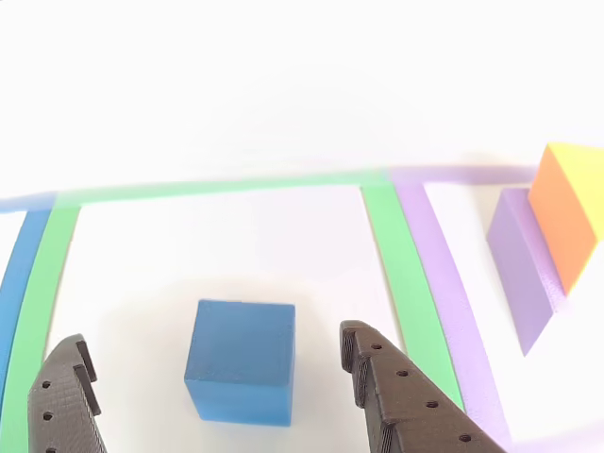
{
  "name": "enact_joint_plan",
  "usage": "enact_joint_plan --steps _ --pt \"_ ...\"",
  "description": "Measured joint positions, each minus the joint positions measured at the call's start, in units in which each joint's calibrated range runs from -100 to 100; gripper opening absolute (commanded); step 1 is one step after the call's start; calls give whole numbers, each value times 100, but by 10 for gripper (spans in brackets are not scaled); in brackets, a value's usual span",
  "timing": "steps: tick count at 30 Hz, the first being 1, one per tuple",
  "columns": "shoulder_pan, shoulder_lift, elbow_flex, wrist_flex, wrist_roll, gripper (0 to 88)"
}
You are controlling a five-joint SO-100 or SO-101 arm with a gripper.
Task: Tower of hanoi
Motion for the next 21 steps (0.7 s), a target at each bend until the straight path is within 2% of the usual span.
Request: enact_joint_plan --steps 21 --pt "-115 34 174 0 0 167"
